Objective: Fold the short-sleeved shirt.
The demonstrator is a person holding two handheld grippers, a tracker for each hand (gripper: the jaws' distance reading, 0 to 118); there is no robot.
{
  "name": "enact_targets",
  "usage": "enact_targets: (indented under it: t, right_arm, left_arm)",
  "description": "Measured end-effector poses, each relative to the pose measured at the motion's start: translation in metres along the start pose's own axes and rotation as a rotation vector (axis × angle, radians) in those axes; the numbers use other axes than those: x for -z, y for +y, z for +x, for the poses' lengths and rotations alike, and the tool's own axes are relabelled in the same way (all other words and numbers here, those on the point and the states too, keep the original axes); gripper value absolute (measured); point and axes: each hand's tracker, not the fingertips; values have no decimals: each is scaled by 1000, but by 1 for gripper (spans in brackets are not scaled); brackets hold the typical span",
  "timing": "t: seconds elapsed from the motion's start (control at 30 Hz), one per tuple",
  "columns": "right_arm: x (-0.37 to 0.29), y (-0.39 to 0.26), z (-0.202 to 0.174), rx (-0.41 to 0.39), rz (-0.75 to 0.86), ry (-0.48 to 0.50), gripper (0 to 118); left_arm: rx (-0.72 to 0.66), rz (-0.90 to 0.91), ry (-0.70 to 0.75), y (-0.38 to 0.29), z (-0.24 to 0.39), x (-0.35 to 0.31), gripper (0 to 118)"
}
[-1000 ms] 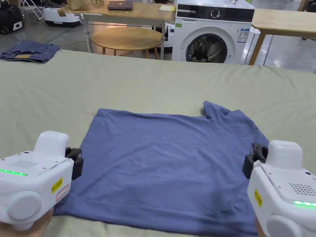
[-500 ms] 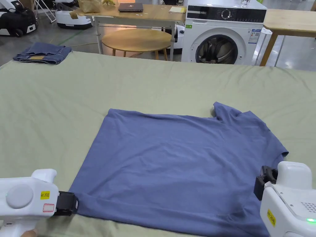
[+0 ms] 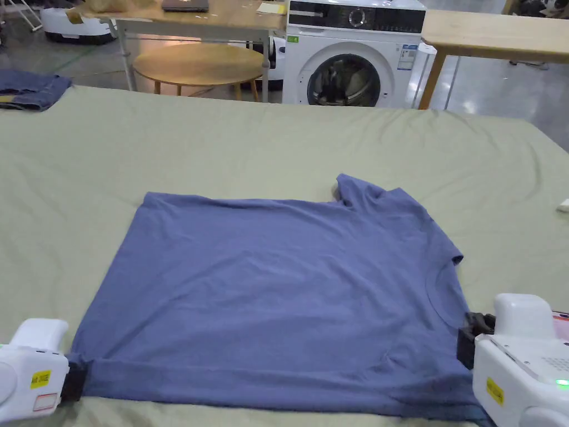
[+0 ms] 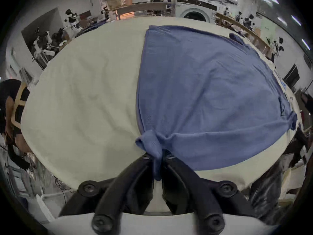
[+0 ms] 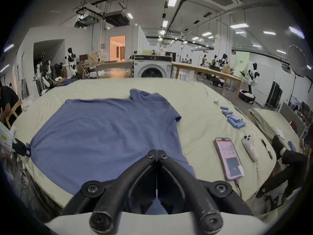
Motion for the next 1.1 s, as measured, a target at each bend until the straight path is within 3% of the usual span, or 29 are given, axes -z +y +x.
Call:
enact_targets:
  t: [0.07, 0.17, 0.2, 0.33, 0.43, 0.47, 0.5, 0.57, 0.63, 0.67, 0.73, 1.1]
  right_arm:
    - [4, -1, 18, 7, -86, 5, 5]
    - [10, -11, 39, 13, -208, 23, 56]
    - [13, -15, 42, 9, -231, 29, 65]
    - [36, -43, 47, -34, -379, 72, 65]
    - [52, -63, 42, -7, -475, 111, 63]
    - [48, -63, 41, -6, -398, 73, 60]
    - [44, -60, 41, -1, -388, 74, 46]
    - [41, -57, 41, 12, -385, 129, 5]
    - [41, -54, 45, 104, -373, 222, 4]
    - [40, -51, 45, 83, -394, 162, 5]
    - [33, -46, 46, 49, -354, 157, 4]
    - [20, 45, 35, 16, -177, 134, 4]
  left_arm:
    - [-21, 7, -23, -2, -4, -4, 2]
    - [-36, 15, -39, -5, -5, -5, 2]
    - [-37, 16, -40, -5, -5, -6, 2]
    - [-43, 24, -39, -6, -4, -7, 2]
    - [-48, 29, -43, -7, -5, -9, 2]
    - [-52, 30, -47, -7, -8, -8, 2]
    - [-60, 32, -53, -7, -9, -9, 2]
    - [-70, 65, -55, -10, -8, -15, 2]
    - [-72, 78, -52, -11, -7, -19, 2]
    - [-72, 101, -46, -12, -5, -22, 2]
    - [-80, 136, -52, -11, -6, -28, 2]
    - [-106, 320, -121, 57, -20, -56, 2]
